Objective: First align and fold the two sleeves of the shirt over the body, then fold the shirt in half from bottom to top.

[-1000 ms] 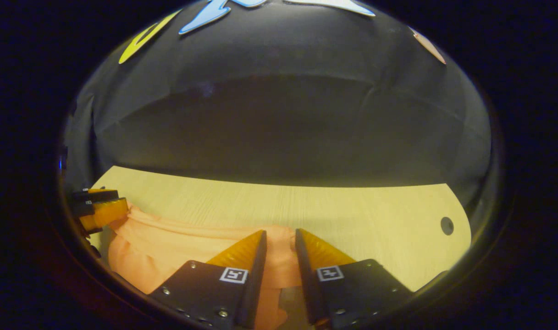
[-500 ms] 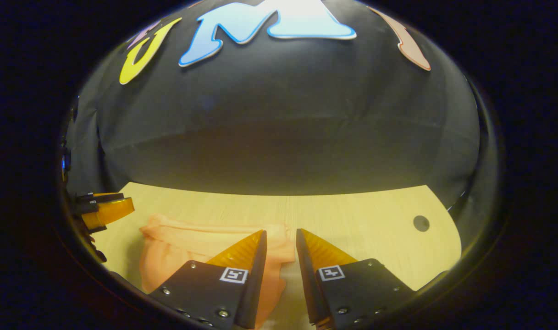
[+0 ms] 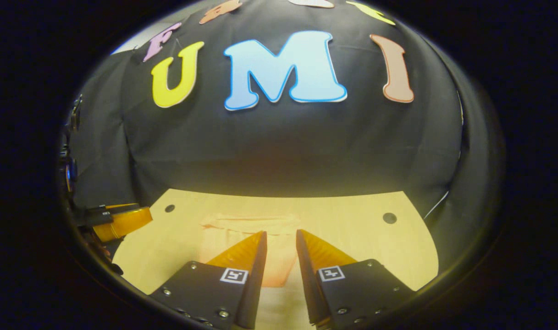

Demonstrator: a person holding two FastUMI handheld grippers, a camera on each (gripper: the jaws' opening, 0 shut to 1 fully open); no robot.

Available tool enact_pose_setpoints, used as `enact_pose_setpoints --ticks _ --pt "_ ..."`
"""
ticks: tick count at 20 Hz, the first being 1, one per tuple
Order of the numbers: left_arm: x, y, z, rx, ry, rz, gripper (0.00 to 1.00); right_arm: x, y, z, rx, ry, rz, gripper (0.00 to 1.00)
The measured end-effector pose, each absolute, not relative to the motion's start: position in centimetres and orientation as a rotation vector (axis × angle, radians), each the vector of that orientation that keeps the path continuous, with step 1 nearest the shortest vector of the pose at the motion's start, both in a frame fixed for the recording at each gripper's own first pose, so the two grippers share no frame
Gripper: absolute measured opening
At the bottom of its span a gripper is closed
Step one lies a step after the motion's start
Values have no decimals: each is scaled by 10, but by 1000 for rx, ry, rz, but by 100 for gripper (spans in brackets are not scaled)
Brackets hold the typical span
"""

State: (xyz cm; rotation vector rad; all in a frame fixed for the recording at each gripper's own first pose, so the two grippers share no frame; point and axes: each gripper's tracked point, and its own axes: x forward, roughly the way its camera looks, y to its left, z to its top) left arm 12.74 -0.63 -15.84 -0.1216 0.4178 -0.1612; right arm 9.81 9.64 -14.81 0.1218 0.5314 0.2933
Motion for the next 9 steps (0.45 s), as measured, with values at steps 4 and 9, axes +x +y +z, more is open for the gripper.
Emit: enact_pose_setpoints --ticks 4,9 --pt "73 -9 -133 -129 403 -160 63 51 102 -118 142 500 306 41" --pt "17 1 -111 -99 364 -133 63 14 107 -101 160 472 304 41"
